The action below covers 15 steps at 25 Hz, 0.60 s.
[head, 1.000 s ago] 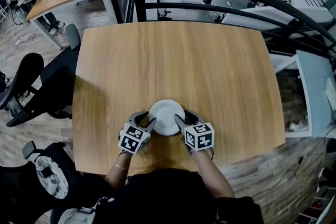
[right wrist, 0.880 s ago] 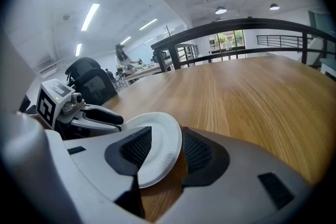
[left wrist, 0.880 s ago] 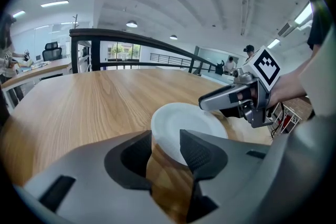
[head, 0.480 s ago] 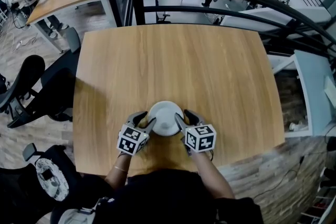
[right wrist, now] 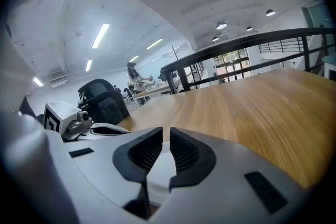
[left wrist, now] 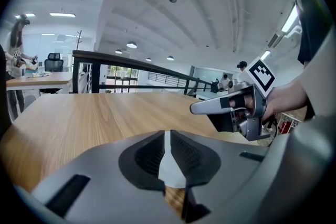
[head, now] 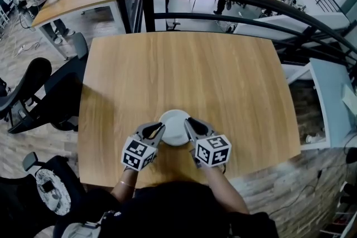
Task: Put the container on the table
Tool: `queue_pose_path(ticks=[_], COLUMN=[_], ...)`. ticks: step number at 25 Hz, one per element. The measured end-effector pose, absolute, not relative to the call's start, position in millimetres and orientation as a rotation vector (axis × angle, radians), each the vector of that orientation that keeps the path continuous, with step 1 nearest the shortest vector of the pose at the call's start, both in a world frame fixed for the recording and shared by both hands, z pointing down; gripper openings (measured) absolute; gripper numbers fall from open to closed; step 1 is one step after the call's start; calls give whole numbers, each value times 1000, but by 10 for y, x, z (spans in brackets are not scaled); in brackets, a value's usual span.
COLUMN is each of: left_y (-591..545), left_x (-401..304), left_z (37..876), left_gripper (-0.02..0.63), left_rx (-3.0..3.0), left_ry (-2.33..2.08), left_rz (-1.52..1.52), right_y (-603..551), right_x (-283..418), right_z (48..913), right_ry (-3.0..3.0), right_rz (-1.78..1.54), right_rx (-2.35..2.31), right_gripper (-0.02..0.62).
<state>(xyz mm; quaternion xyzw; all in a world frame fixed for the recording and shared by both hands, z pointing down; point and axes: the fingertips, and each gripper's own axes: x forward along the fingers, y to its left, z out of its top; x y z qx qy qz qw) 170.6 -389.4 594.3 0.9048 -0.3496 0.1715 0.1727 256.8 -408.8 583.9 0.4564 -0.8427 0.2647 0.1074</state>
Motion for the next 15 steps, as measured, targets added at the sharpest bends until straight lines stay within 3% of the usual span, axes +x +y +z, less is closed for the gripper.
queue_pose_path(ticks=[15], left_y=[-3781], left_x=[1555], left_z=[5745], left_gripper=[26], left_rx=[2570], left_ry=[-1087], left_rz=[407], right_y=[-3951], right_x=[2528], right_z=[5608], right_ry=[-2535], right_rz=[687], right_rx=[1303], right_gripper=[29])
